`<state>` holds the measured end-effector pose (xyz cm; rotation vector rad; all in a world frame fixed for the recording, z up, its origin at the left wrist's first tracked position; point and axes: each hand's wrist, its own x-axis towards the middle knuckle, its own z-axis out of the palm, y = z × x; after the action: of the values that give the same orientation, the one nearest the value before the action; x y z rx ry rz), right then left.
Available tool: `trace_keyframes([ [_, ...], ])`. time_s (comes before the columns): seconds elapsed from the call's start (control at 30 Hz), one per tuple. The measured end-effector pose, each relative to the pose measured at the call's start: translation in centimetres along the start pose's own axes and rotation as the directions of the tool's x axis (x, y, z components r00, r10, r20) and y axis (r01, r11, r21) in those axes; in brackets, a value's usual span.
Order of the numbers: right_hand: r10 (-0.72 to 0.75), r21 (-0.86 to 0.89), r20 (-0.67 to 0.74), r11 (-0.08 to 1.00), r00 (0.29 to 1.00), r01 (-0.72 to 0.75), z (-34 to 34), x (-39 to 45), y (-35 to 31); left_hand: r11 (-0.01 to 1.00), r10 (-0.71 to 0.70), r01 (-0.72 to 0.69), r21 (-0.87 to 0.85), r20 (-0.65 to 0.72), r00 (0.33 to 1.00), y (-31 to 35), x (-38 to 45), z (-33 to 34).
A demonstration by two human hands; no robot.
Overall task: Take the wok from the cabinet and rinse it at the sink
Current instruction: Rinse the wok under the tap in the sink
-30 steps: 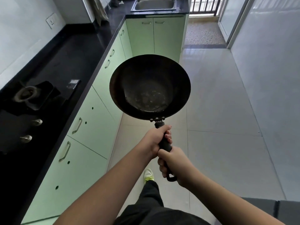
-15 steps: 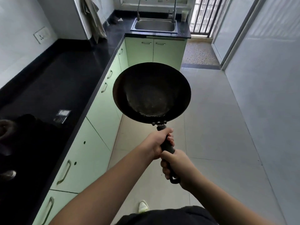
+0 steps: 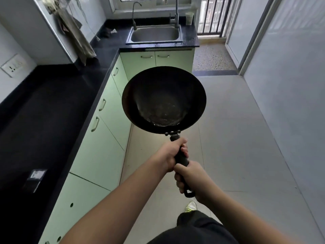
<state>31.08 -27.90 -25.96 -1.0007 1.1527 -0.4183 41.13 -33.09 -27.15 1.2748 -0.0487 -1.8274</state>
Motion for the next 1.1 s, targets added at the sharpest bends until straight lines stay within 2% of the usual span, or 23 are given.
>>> trace_keyframes([
  [0.2, 0.028, 0.048, 0.039, 0.998, 0.999, -0.029, -3.5, 6.9, -6.3, 1.0, 0.031, -0.031, 0.004, -0.045, 0.998, 7.0, 5.5, 4.4],
  [0.4, 0.045, 0.032, 0.062, 0.998, 0.997, -0.047, -4.2, 13.2, -10.9, 0.999, 0.037, -0.039, -0.022, -0.069, 0.997, 13.2, 10.0, 5.1],
  [0.9, 0.103, -0.024, 0.04, 0.994, 0.994, -0.103, 2.7, 32.3, -22.9, 0.993, -0.042, 0.043, -0.113, 0.006, 0.999, 33.0, 22.2, -1.4],
  [1.1, 0.116, -0.093, -0.014, 0.989, 0.993, -0.117, 3.1, 37.5, -26.2, 0.988, -0.067, 0.072, -0.139, 0.037, 0.997, 37.9, 26.0, -1.6],
])
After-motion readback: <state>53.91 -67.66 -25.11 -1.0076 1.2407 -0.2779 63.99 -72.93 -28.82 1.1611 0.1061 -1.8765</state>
